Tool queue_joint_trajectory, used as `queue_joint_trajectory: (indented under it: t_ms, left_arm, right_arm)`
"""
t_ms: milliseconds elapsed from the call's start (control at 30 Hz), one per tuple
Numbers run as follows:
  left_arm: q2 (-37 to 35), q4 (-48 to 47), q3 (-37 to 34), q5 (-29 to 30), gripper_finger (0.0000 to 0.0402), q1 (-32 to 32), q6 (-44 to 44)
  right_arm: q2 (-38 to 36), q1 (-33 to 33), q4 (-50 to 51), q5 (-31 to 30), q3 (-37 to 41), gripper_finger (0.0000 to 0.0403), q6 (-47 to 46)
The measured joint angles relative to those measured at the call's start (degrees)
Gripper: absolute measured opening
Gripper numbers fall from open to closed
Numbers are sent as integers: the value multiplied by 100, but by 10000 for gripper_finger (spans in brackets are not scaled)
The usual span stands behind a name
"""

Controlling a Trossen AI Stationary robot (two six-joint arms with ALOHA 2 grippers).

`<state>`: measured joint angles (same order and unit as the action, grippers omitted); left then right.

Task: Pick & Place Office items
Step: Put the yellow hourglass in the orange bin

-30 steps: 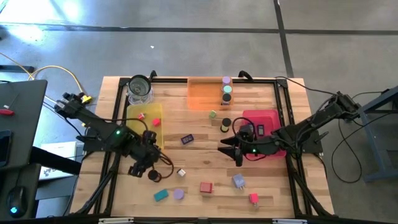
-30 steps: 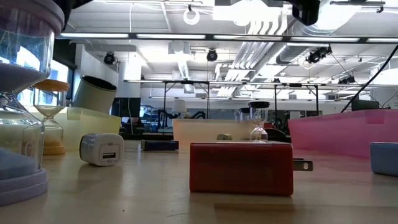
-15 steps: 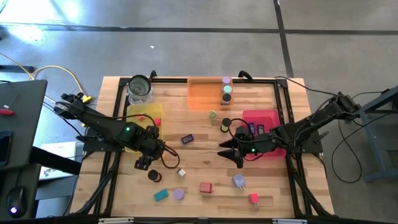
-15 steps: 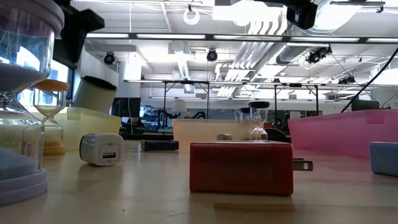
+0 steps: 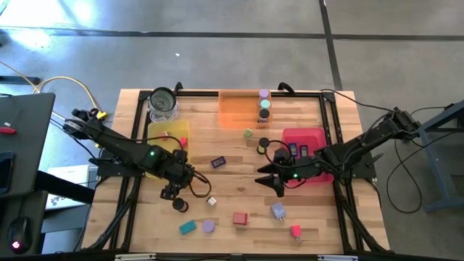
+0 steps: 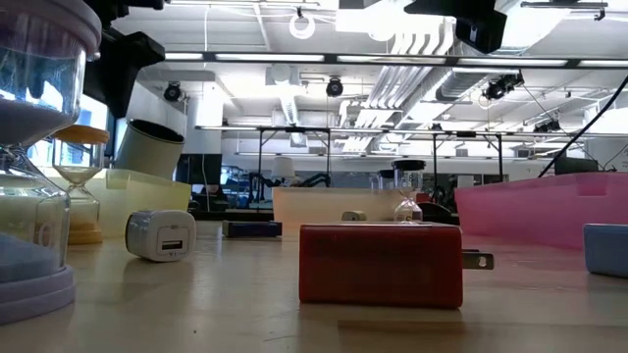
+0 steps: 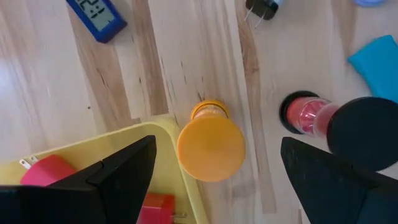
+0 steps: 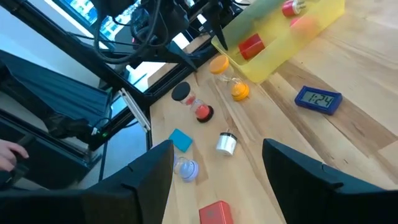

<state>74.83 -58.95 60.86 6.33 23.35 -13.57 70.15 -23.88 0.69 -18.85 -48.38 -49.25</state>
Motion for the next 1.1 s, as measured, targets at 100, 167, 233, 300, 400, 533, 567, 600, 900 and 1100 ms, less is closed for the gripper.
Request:
queue_joint_trajectory:
  t_ms: [100, 167, 233, 300, 400, 533, 567, 600, 900, 1100]
  left_arm:
    - [0, 112, -75, -2, 337, 0, -83]
    - [0, 140, -116, -4, 337, 0, -120]
    - [0, 136, -136, -4, 337, 0, -124]
    - [0, 140, -168, -4, 337, 0, -121]
    - [0, 144, -215, -4, 337, 0, -123]
    - [0, 144, -221, -4, 337, 0, -97]
    - [0, 144, -221, -4, 337, 0, -102]
    - [0, 144, -221, -4, 337, 0, -100]
    - [208, 289, -259, -12, 337, 0, 21]
    - [526, 288, -260, -26, 337, 0, 178]
  right_arm:
    - [0, 0, -1, 115, 0, 235, 45]
    - [0, 0, 4, 191, 0, 235, 52]
    - [0, 0, 2, 250, 0, 235, 65]
    - [0, 0, 2, 256, 0, 235, 108]
    - [0, 0, 2, 255, 0, 235, 150]
    - [0, 0, 29, 256, 0, 235, 152]
    - [0, 0, 58, 256, 0, 235, 152]
    - [0, 0, 88, 256, 0, 235, 152]
    - [0, 4, 272, 254, 0, 235, 154]
    - [0, 4, 282, 254, 0, 235, 250]
